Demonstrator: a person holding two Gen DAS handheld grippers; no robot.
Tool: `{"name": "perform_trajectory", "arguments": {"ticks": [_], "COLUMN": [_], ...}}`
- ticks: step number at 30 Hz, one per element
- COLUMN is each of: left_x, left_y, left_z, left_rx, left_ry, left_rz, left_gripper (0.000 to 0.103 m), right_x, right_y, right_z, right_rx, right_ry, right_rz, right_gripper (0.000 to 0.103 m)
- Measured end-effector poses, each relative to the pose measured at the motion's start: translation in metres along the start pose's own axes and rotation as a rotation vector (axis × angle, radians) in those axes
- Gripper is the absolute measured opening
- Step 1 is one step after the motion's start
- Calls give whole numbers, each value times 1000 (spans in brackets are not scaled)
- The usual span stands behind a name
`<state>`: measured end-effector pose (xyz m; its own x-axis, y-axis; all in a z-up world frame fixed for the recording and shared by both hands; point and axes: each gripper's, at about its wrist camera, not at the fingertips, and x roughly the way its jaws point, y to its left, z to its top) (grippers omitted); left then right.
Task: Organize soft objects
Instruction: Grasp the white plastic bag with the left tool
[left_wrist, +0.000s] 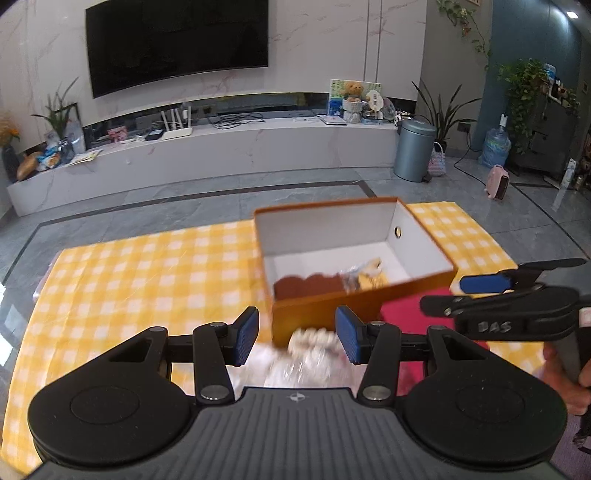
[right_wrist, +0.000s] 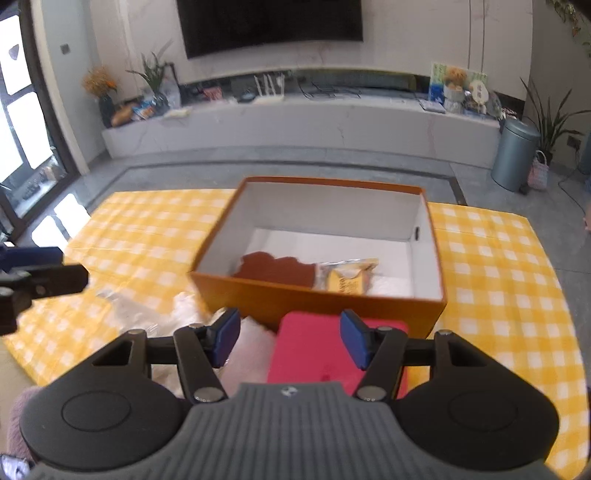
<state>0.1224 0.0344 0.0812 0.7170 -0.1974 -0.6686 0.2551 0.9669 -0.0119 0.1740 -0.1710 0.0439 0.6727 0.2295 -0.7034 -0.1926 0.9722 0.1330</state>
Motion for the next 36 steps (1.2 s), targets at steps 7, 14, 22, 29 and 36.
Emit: {"name": "perform_trajectory", "arguments": {"ticks": [7,14,22,29,36], "left_x": [-11,-9,24,61,39], "left_y": [8,6,3,2,2], "left_z": [-61,-100,-85,-82,-84], "left_rx": [-58,-44,-34,-43,-79], "left_ry": [32,55,33,93,43], "left_rz": [0,-3,32,8,5], "left_gripper": [57,56,56,31,13], "right_x": [-10,9,20,28,39], "right_y": [20,31,31,28,27], "right_z": [-57,-102,-107,-107,-109], "right_rx": [34,47,62,63,78], "right_ry": [13,125,161,189,215], "right_rz": [40,60,58,55,50], "right_gripper": [64,64,64,64,64]}}
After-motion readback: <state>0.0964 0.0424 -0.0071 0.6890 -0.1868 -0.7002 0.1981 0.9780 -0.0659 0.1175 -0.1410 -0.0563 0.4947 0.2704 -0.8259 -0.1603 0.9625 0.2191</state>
